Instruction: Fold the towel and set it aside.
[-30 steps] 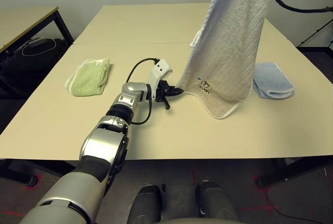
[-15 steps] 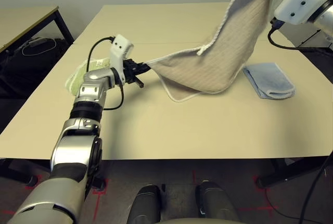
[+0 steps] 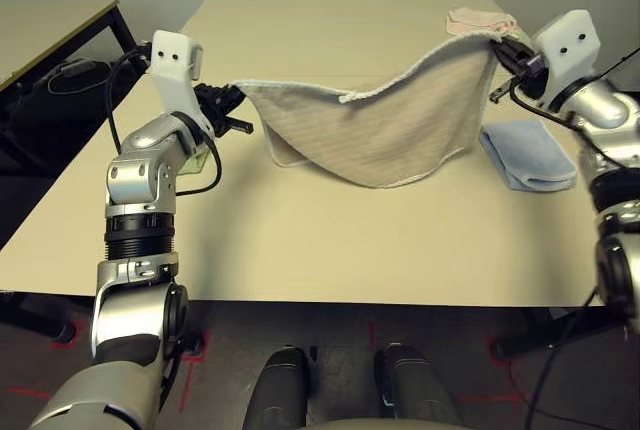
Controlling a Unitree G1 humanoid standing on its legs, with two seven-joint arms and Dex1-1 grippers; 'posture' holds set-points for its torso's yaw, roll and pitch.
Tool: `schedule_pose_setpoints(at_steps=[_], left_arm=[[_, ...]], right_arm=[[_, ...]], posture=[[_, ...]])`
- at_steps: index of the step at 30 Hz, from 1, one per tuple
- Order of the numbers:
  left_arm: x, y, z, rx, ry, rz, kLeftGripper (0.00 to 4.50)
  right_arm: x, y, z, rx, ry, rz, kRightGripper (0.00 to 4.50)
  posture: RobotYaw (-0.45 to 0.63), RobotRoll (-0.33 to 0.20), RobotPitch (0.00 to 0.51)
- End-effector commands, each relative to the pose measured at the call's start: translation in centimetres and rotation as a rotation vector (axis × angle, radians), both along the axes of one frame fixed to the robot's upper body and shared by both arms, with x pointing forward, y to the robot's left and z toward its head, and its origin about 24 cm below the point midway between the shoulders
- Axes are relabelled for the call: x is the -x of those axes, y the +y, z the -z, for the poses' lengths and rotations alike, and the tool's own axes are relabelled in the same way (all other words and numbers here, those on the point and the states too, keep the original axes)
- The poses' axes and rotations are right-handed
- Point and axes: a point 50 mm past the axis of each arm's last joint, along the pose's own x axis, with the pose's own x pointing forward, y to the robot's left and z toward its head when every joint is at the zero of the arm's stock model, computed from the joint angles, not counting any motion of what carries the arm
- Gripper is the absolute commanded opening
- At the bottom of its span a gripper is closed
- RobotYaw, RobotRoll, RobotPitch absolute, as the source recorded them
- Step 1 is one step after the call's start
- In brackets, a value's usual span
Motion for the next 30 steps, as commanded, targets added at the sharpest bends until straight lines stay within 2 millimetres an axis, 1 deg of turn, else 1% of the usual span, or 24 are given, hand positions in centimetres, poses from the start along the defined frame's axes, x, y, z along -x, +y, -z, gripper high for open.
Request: schedule_pose_setpoints(at_steps=[1, 4, 7, 9, 13, 15, 18, 20, 25, 30], left_arm=[[0.3, 0.1, 0.2, 0.034, -0.024, -0.039, 0.05], [0.4, 0.0, 0.5, 0.053, -0.027, -0.065, 0.05], [0.6, 0.1, 0.8, 0.081, -0.041, -0.100, 0.05], [0.8, 0.1, 0.7, 0.102, -0.058, -0.120, 0.05], [0.7, 0.7, -0.1, 0.096, -0.076, -0.141, 0.05], [0.2, 1.4, -0.4, 0.063, -0.070, -0.178, 0.05], [-0.7, 2.4, -0.7, 0.028, -0.047, -0.246, 0.05], [-1.7, 2.8, -1.3, 0.058, -0.044, -0.295, 0.05], [-3.7, 2.8, -2.9, 0.076, -0.086, -0.360, 0.05], [-5.0, 2.7, -4.9, 0.087, -0.153, -0.390, 0.05]], right_arm=[[1.0, 0.5, 0.9, -0.153, 0.066, 0.042, 0.00], [1.9, 1.0, 2.4, -0.313, 0.182, 0.087, 0.00], [2.8, 0.9, 3.1, -0.429, 0.262, 0.129, 0.00], [3.2, 0.5, 3.1, -0.478, 0.291, 0.152, 0.00], [3.4, -1.2, 2.0, -0.509, 0.301, 0.190, 0.00], [2.7, -1.8, 1.2, -0.509, 0.291, 0.203, 0.00], [1.5, -2.3, 0.2, -0.519, 0.281, 0.216, 0.00], [0.1, -1.8, -0.7, -0.524, 0.272, 0.212, 0.00], [-2.2, -0.7, -2.5, -0.504, 0.203, 0.195, 0.00], [-3.4, 0.0, -4.7, -0.515, 0.104, 0.187, 0.00]], posture=[[0.06, 0.000, 0.120], [0.06, 0.000, 0.128], [0.06, 0.000, 0.136], [0.06, 0.000, 0.142], [0.06, 0.000, 0.159], [0.05, 0.000, 0.169], [0.06, 0.000, 0.184], [0.06, 0.000, 0.194], [0.07, 0.000, 0.210], [0.06, 0.000, 0.217]])
